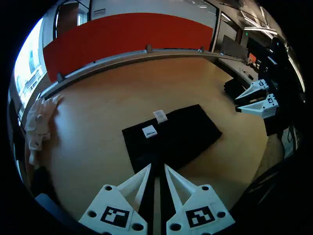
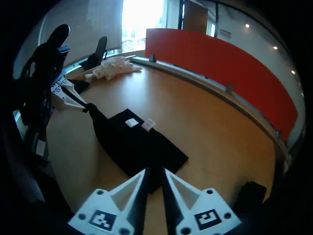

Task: Fold towel

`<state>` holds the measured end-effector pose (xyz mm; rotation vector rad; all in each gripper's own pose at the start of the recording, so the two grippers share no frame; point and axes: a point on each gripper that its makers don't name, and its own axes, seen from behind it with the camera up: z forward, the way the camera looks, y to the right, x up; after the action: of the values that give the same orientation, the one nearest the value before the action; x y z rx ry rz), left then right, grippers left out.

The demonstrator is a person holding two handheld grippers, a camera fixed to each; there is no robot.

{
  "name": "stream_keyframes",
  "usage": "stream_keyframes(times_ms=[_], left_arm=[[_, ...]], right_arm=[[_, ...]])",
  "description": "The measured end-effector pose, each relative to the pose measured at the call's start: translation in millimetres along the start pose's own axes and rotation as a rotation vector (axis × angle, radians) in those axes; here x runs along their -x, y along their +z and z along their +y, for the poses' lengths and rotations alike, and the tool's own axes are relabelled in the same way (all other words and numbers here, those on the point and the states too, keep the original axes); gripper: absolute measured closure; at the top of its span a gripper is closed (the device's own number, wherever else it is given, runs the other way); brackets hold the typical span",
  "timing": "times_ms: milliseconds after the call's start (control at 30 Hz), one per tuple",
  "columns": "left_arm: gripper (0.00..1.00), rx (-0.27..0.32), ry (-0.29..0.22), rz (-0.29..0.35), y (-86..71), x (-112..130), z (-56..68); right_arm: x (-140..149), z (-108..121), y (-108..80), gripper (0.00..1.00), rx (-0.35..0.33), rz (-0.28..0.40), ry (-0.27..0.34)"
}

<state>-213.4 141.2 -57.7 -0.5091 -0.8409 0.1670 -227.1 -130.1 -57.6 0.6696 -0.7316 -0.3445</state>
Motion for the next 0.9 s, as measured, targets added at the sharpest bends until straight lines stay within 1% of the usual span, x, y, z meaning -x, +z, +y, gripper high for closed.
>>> stream_keyframes(times_ms=[33, 67, 133, 267, 400, 900], left_arm=[[0.92, 0.000, 0.001, 0.000, -0.1, 0, 0.2], [0.92, 0.000, 0.002, 0.001, -0.3, 0, 0.3], [0.92, 0.000, 0.004, 0.001, -0.5, 0, 0.7], [0.92, 0.001, 0.007, 0.003, -1.1, -1, 1.9], [0.92, 0.001, 0.006, 0.003, -1.1, 0, 2.1], [0.92, 0.003, 0.007, 0.003, 0.7, 1, 3.7]], right_arm=[[1, 1, 0.6, 0.52, 0.004, -0.001, 0.001], [2, 2, 1.2, 0.45, 0.009, -0.002, 0.001], [3, 2, 2.2, 0.42, 0.012, -0.002, 0.004], [4, 1, 3.8, 0.42, 0.007, -0.002, 0.009], [9, 0, 6.1, 0.39, 0.004, -0.012, 0.007], [45, -9, 31.1, 0.39, -0.026, -0.062, 0.033]])
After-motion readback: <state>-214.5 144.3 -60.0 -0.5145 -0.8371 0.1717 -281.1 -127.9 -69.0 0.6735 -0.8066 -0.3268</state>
